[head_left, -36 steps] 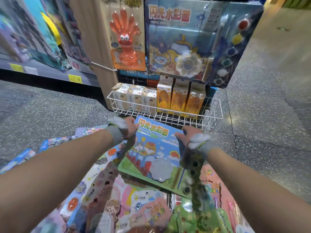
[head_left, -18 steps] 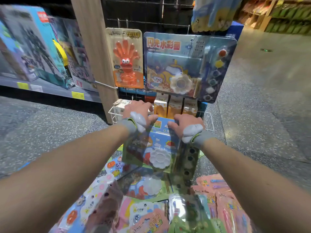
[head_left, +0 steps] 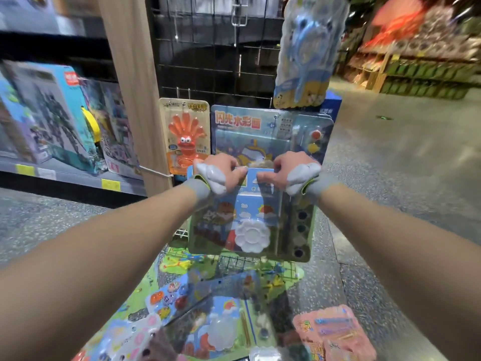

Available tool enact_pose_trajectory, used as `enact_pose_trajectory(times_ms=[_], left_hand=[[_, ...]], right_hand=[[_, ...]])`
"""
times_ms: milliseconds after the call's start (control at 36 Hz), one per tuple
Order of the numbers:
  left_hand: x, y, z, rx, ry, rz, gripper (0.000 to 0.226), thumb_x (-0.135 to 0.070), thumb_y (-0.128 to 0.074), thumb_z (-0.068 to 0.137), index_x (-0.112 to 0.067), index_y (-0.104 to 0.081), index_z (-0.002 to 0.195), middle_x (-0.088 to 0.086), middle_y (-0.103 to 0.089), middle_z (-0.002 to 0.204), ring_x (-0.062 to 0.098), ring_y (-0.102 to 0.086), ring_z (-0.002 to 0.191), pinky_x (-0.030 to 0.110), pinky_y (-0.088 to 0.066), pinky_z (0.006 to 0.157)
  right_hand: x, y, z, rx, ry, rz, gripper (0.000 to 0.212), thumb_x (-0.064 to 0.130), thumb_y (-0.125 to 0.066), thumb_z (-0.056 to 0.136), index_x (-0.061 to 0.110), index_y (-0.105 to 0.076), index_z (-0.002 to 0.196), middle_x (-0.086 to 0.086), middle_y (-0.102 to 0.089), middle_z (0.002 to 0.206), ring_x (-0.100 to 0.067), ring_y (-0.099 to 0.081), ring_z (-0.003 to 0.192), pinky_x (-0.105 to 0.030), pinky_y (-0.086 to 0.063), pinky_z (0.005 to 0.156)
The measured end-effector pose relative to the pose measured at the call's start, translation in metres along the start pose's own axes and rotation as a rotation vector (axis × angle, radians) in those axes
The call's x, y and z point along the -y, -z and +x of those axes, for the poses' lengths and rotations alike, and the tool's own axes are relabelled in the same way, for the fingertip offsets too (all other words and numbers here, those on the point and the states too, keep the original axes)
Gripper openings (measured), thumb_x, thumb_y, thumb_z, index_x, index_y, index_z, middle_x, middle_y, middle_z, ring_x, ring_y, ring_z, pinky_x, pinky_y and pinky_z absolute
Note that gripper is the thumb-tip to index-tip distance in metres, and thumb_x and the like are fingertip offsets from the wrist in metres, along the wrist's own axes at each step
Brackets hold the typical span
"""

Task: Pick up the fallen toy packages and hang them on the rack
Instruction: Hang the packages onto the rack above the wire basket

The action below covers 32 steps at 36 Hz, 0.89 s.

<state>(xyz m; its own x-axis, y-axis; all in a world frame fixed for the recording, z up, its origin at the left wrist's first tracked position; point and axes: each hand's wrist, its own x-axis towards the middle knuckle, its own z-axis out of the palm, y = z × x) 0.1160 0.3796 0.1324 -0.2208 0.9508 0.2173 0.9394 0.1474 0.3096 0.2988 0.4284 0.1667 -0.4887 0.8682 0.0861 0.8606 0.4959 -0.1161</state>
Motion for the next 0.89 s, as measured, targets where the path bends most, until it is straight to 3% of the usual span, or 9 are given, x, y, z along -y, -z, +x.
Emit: enact_pose_trajectory(times_ms=[139,250,333,417,500,611,778,889], left_hand=[[-0.015,0.035,0.015,-0.068,-0.052,0.015,0.044,-0.057,-0.040,0.096,-0.026,-0.052,0.067,-0.004,-0.061,0.078,0.024,-0.060,0.084,0.042,-0.044,0.092],[-0.025,0.053,0.029,-0.099,-0.080,0.020,0.049,-0.059,-0.038,0.095,-0.022,-0.048,0.064,-0.002,-0.058,0.079,0.024,-0.054,0.079,0.043,-0.043,0.090],[-0.033,0.058,0.037,-0.179,-0.070,-0.057,0.047,-0.064,-0.035,0.081,-0.025,-0.055,0.065,-0.002,-0.066,0.079,0.025,-0.061,0.083,0.046,-0.046,0.091],[-0.040,0.062,0.045,-0.204,-0.071,-0.051,0.043,-0.056,-0.041,0.090,-0.023,-0.064,0.072,-0.001,-0.068,0.078,0.024,-0.062,0.082,0.045,-0.046,0.090],[-0.043,0.065,0.054,-0.255,-0.073,-0.066,0.040,-0.056,-0.042,0.086,-0.027,-0.057,0.063,-0.006,-0.064,0.073,0.023,-0.062,0.082,0.046,-0.047,0.091],[-0.048,0.067,0.062,-0.271,-0.059,-0.040,0.041,-0.052,-0.046,0.089,-0.026,-0.049,0.057,-0.009,-0.054,0.063,0.025,-0.061,0.082,0.042,-0.044,0.089],[-0.050,0.069,0.064,-0.252,-0.034,-0.005,0.043,-0.052,-0.043,0.093,-0.025,-0.050,0.061,-0.004,-0.060,0.070,0.025,-0.060,0.082,0.042,-0.040,0.092],[-0.052,0.068,0.068,-0.248,-0.022,-0.005,0.045,-0.056,-0.040,0.094,-0.025,-0.052,0.064,-0.007,-0.058,0.069,0.023,-0.058,0.081,0.043,-0.037,0.095]], right_hand=[[-0.006,0.037,0.010,-0.077,-0.033,-0.007,0.062,0.076,-0.049,0.081,0.015,-0.063,0.078,-0.002,-0.065,0.077,-0.018,-0.058,0.069,-0.029,-0.045,0.059],[-0.013,0.059,0.016,-0.116,-0.074,-0.015,0.057,0.073,-0.052,0.082,0.017,-0.057,0.070,0.000,-0.060,0.071,-0.014,-0.054,0.064,-0.027,-0.040,0.054],[-0.018,0.070,0.017,-0.192,-0.087,0.021,0.060,0.071,-0.054,0.081,0.013,-0.056,0.068,-0.002,-0.060,0.069,-0.022,-0.058,0.069,-0.031,-0.044,0.059],[-0.020,0.080,0.017,-0.242,-0.106,-0.002,0.061,0.074,-0.052,0.080,0.014,-0.062,0.076,-0.001,-0.064,0.075,-0.022,-0.061,0.074,-0.032,-0.051,0.065],[-0.021,0.086,0.019,-0.278,-0.110,-0.002,0.060,0.073,-0.053,0.080,0.015,-0.064,0.080,-0.002,-0.064,0.079,-0.023,-0.061,0.077,-0.032,-0.051,0.066],[-0.023,0.090,0.023,-0.301,-0.125,0.028,0.059,0.070,-0.056,0.081,0.012,-0.066,0.085,-0.003,-0.066,0.082,-0.023,-0.062,0.076,-0.030,-0.048,0.064],[-0.023,0.092,0.028,-0.304,-0.153,0.029,0.064,0.071,-0.055,0.080,0.010,-0.068,0.089,-0.005,-0.068,0.083,-0.021,-0.059,0.069,-0.029,-0.047,0.061],[-0.024,0.094,0.029,-0.312,-0.148,0.048,0.062,0.069,-0.057,0.080,0.009,-0.068,0.089,-0.006,-0.069,0.083,-0.024,-0.063,0.074,-0.031,-0.049,0.062]])
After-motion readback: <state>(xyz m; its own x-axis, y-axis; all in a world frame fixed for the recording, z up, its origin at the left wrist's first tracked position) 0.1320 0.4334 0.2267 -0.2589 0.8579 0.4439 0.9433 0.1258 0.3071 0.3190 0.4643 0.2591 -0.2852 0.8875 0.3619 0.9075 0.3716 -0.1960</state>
